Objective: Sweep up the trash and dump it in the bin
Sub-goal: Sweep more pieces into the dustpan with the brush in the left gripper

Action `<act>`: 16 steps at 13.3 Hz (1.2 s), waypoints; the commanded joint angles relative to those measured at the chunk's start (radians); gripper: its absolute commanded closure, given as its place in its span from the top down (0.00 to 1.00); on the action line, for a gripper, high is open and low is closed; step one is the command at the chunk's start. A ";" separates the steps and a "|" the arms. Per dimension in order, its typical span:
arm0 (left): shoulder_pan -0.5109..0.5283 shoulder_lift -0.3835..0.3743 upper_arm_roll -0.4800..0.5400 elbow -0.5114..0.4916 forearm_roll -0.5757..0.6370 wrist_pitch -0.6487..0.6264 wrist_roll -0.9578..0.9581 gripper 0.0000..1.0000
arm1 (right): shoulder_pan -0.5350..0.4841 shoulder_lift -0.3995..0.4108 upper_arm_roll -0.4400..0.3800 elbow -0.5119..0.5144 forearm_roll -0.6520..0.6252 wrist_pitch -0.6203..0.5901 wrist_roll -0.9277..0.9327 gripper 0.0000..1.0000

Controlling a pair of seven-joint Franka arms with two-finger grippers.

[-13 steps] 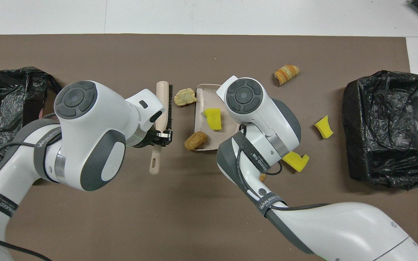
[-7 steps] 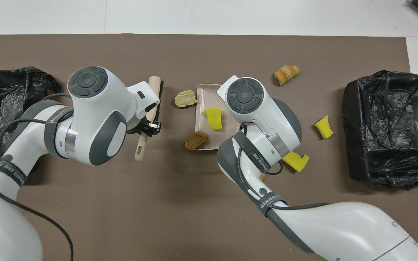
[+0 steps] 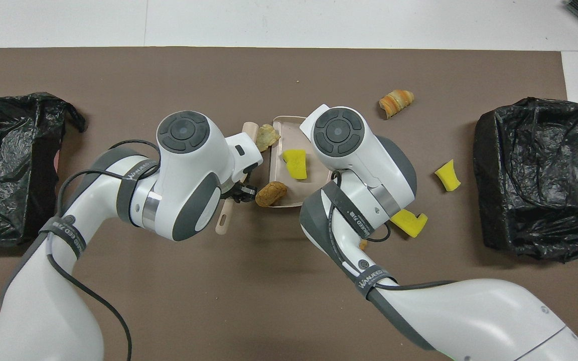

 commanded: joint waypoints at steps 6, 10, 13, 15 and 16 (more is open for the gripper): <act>-0.023 -0.131 -0.001 -0.046 -0.215 -0.104 -0.185 0.00 | -0.014 0.002 0.009 0.004 -0.008 0.005 -0.036 0.00; -0.014 -0.151 0.000 -0.070 -0.212 -0.164 -0.641 0.00 | -0.017 0.003 0.009 0.004 -0.005 0.015 -0.040 0.00; -0.034 -0.253 0.000 -0.260 -0.210 -0.080 -0.763 0.00 | -0.020 0.005 0.009 0.004 -0.003 0.019 -0.056 0.00; -0.075 -0.249 -0.003 -0.310 -0.210 0.104 -0.748 0.00 | -0.021 0.005 0.009 -0.001 -0.003 0.019 -0.078 0.00; -0.095 -0.231 -0.004 -0.308 -0.210 0.127 -0.688 0.00 | -0.024 0.005 0.009 -0.001 -0.003 0.020 -0.109 0.00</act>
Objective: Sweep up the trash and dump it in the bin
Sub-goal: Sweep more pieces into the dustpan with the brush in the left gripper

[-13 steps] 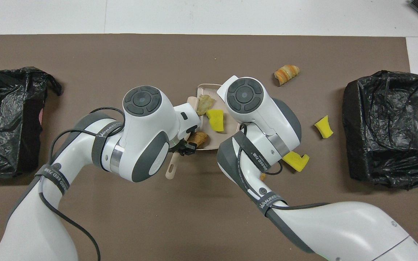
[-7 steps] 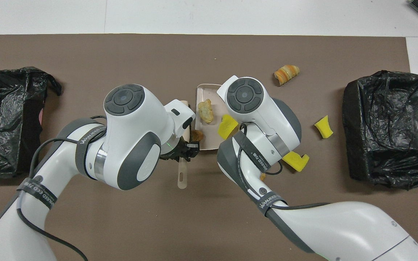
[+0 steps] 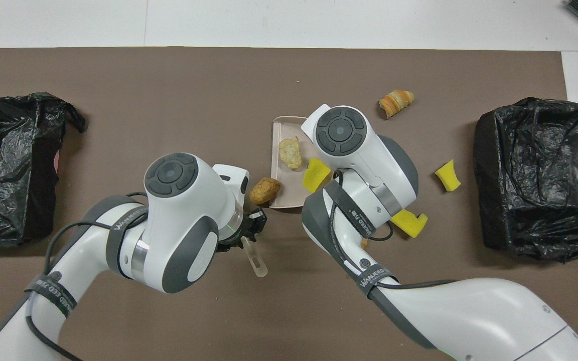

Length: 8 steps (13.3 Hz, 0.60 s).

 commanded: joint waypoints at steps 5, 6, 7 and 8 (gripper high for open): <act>-0.084 0.020 0.007 0.025 -0.019 0.116 0.280 0.00 | -0.034 0.009 0.008 -0.004 -0.002 0.053 -0.129 0.00; -0.084 0.028 0.007 0.045 -0.019 0.106 0.282 0.00 | -0.034 0.009 0.008 -0.004 -0.002 0.053 -0.129 0.00; -0.081 0.028 0.007 0.049 -0.019 0.100 0.285 0.00 | -0.034 0.009 0.008 -0.004 -0.002 0.053 -0.129 0.00; -0.072 0.014 0.008 0.050 -0.018 0.093 0.285 0.00 | -0.038 0.009 0.008 -0.004 -0.002 0.053 -0.131 0.00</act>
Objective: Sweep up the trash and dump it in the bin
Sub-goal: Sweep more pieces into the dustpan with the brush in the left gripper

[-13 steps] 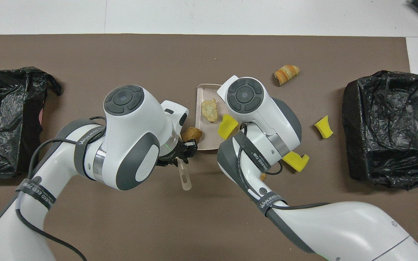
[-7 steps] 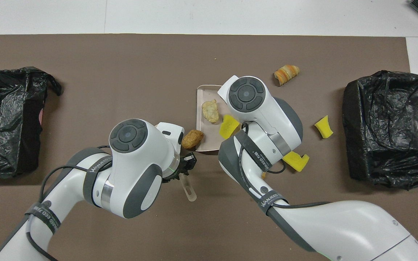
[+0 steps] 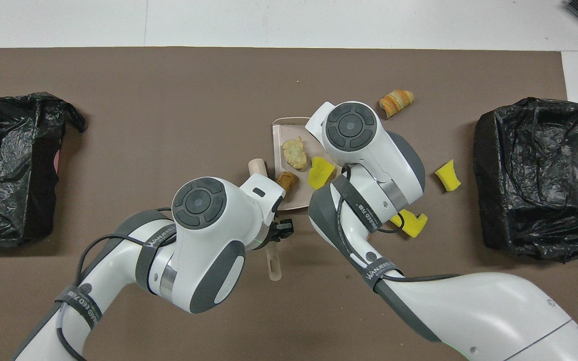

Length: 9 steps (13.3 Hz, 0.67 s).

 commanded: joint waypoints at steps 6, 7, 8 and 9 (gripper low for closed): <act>0.066 -0.151 0.029 0.078 0.047 -0.337 0.002 0.00 | -0.033 0.002 0.009 -0.007 0.000 0.020 -0.027 0.00; 0.055 -0.168 0.027 0.066 0.050 -0.382 -0.013 0.00 | -0.039 0.002 0.010 -0.007 0.000 0.020 -0.028 0.00; 0.047 -0.202 0.019 0.025 0.055 -0.391 -0.013 0.00 | -0.039 0.002 0.010 -0.008 0.010 0.026 -0.028 0.00; 0.018 -0.254 0.013 -0.053 0.055 -0.381 -0.027 0.00 | -0.042 0.002 0.010 -0.014 0.038 0.043 -0.030 0.00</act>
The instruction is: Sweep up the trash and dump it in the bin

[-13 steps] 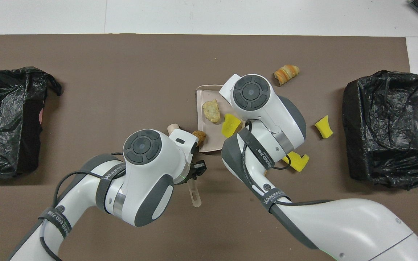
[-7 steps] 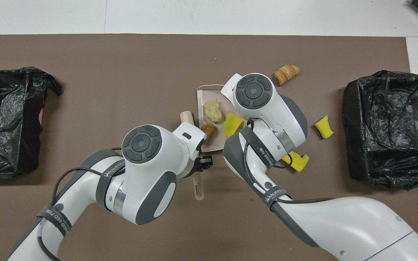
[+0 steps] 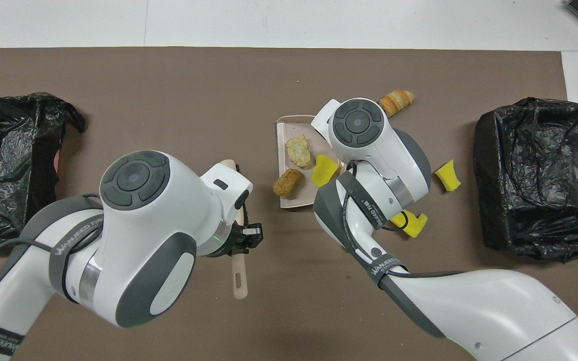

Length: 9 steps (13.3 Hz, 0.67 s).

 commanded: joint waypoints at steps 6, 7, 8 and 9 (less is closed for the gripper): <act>-0.275 -0.160 -0.016 -0.390 0.056 0.296 -0.218 0.00 | -0.092 -0.057 0.010 -0.048 0.070 0.047 -0.083 0.00; -0.300 -0.151 -0.016 -0.404 0.091 0.316 -0.220 0.00 | -0.114 -0.074 0.010 -0.060 0.079 0.047 -0.102 0.00; -0.320 -0.122 -0.016 -0.415 0.101 0.351 -0.221 0.00 | -0.136 -0.093 0.010 -0.074 0.090 0.047 -0.122 0.00; -0.329 -0.098 -0.016 -0.420 0.105 0.378 -0.221 0.00 | -0.147 -0.123 0.010 -0.094 0.093 0.050 -0.129 0.00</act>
